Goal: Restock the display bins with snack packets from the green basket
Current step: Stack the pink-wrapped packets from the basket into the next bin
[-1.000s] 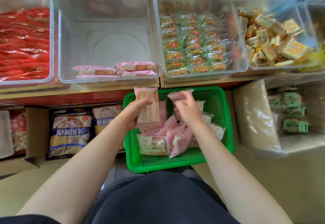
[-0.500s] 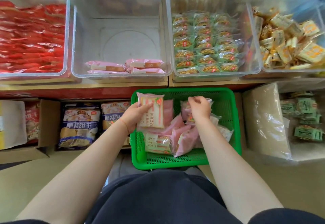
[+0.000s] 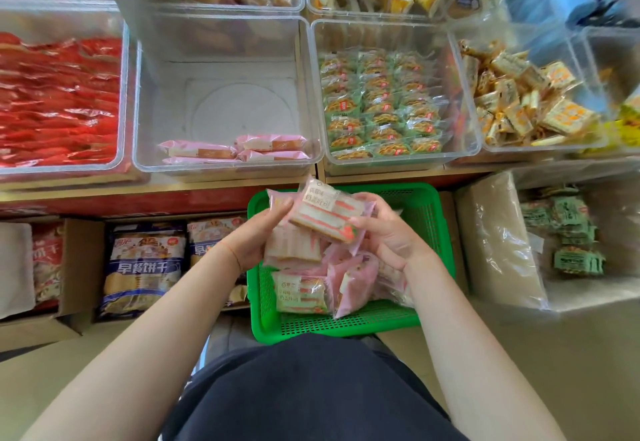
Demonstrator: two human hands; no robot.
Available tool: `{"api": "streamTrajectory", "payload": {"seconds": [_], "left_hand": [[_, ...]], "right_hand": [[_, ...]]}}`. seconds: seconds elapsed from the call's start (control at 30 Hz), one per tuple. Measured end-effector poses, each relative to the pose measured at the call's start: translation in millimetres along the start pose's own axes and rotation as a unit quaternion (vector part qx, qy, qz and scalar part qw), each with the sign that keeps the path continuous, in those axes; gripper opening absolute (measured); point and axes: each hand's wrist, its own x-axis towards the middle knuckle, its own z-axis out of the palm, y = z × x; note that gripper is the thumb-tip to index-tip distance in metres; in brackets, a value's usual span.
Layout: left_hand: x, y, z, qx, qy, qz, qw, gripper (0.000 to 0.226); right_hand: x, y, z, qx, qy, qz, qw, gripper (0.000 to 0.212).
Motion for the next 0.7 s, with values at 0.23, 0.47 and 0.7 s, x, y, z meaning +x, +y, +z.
{"api": "streamTrajectory", "payload": {"seconds": [0.23, 0.47, 0.7], "left_hand": [[-27, 20, -11, 0.082, -0.016, 0.052, 0.995, 0.018], [-41, 34, -41, 0.087, 0.029, 0.042, 0.995, 0.047], [-68, 76, -80, 0.111, 0.017, 0.088, 0.99, 0.032]], "right_hand": [[10, -1, 36, -0.15, -0.003, 0.104, 0.983, 0.058], [17, -24, 77, -0.252, -0.088, 0.136, 0.954, 0.032], [30, -72, 104, -0.085, 0.019, -0.045, 0.995, 0.056]]}}
